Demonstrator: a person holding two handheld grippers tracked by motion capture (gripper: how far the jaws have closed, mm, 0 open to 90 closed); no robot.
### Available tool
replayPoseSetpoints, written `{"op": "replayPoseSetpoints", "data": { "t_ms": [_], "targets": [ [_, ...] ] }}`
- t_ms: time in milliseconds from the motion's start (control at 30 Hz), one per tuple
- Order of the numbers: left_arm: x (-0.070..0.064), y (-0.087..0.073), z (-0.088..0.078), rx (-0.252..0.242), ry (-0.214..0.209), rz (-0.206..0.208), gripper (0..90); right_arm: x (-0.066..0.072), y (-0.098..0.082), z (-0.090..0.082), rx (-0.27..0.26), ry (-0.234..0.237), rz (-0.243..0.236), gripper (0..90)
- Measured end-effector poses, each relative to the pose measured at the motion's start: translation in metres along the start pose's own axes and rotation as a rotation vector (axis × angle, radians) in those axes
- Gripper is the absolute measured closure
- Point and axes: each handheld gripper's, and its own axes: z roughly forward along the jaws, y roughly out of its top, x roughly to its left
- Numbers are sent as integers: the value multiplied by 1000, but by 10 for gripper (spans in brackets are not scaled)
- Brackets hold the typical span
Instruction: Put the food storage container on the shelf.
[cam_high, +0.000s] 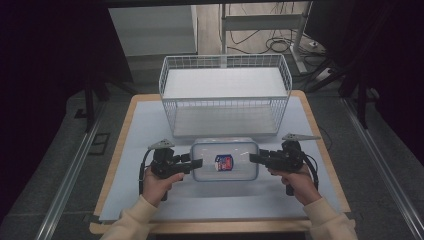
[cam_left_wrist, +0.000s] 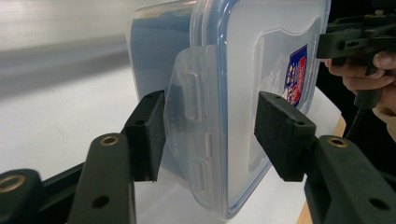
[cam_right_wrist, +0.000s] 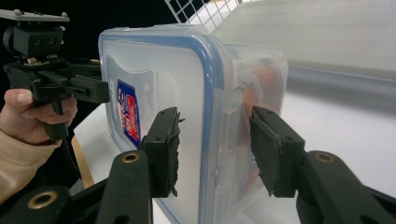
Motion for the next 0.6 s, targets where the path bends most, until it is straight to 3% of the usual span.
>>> {"op": "replayPoseSetpoints", "data": {
  "t_ms": [600],
  "targets": [
    [-7, 37, -14, -41, -3, 45, 450, 16, 37, -12, -38, -15, -52, 535]
  ]
}}
